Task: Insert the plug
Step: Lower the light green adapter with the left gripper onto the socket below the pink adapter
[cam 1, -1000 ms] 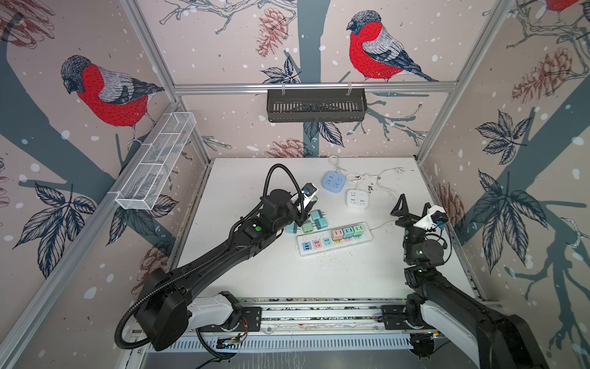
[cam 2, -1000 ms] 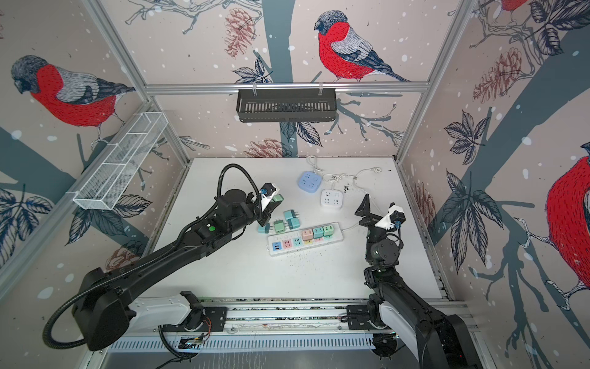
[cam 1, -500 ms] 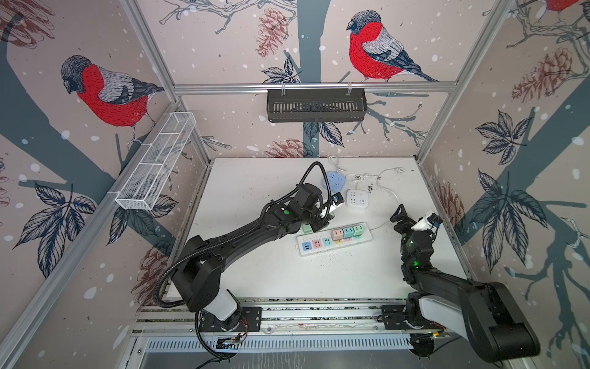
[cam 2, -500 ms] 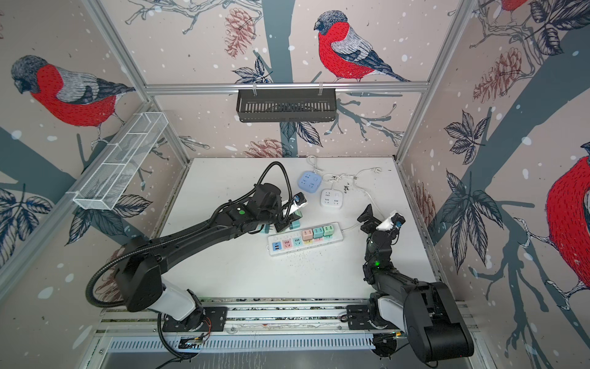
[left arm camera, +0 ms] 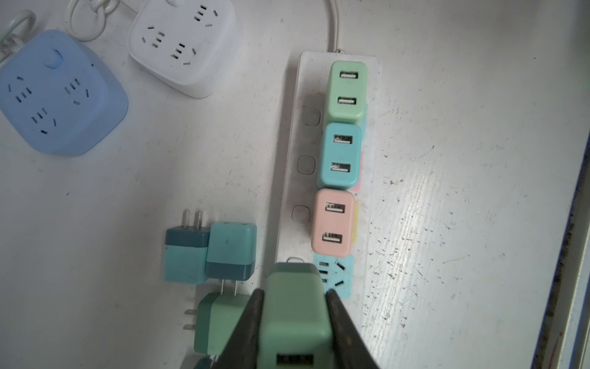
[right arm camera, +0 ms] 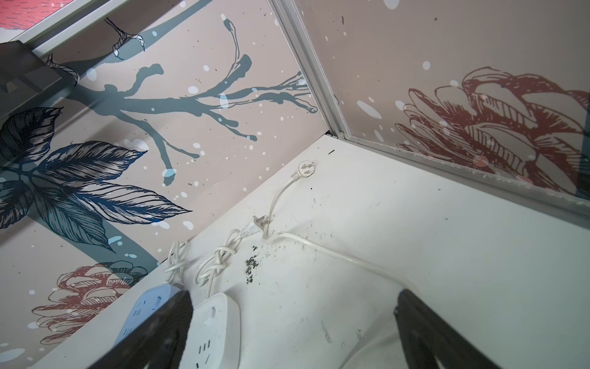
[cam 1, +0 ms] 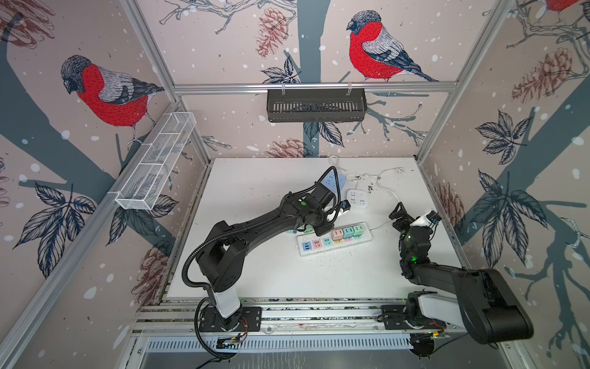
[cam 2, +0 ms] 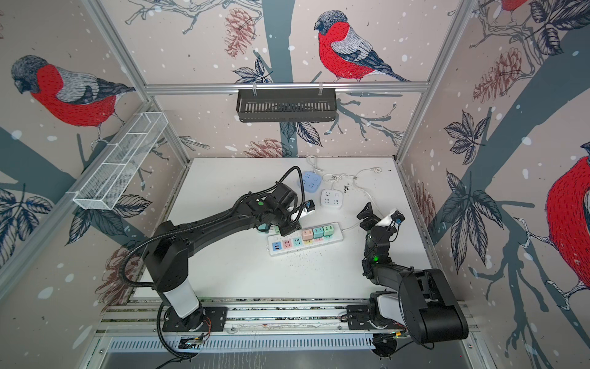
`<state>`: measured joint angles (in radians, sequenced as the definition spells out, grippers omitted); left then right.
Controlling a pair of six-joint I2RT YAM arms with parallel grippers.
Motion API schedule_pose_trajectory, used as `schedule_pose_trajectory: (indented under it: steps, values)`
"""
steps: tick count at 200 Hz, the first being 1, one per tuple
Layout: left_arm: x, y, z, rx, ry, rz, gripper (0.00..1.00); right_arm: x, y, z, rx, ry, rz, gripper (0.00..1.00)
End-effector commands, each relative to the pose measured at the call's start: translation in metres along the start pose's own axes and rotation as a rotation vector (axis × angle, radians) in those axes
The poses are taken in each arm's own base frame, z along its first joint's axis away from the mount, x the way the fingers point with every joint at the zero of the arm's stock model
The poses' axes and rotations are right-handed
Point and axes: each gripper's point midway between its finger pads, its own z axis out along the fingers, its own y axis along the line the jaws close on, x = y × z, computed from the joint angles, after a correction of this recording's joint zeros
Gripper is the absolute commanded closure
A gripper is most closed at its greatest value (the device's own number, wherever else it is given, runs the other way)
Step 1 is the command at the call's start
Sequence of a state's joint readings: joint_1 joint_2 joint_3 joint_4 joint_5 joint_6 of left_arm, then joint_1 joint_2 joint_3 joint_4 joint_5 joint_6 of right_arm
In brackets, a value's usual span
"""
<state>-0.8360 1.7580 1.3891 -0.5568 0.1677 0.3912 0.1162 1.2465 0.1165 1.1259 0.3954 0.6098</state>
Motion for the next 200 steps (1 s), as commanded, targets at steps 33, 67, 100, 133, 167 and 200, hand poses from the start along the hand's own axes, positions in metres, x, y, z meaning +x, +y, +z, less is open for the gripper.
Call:
schedule_pose_trajectory:
  steps: [33, 67, 100, 133, 167, 200]
  values:
    - [0.013, -0.025, 0.009, 0.088, 0.056, 0.041, 1.00, -0.006, 0.007, 0.000, -0.031, -0.022, 0.018, 0.00]
    - [0.015, -0.026, 0.014, 0.104, 0.073, 0.041, 1.00, -0.007, 0.008, 0.001, -0.034, -0.024, 0.017, 0.00]
    - [0.020, -0.026, 0.021, 0.107, 0.097, 0.033, 1.00, -0.007, 0.009, 0.001, -0.039, -0.025, 0.016, 0.00]
    - [0.028, -0.023, 0.032, 0.105, 0.155, 0.026, 1.00, -0.008, 0.011, 0.001, -0.047, -0.026, 0.015, 0.00]
    - [0.031, -0.023, 0.040, 0.110, 0.169, 0.028, 1.00, -0.008, 0.011, 0.001, -0.046, -0.027, 0.016, 0.00]
    - [0.029, -0.023, 0.040, 0.111, 0.153, 0.040, 1.00, -0.008, 0.011, 0.000, -0.048, -0.027, 0.014, 0.00]
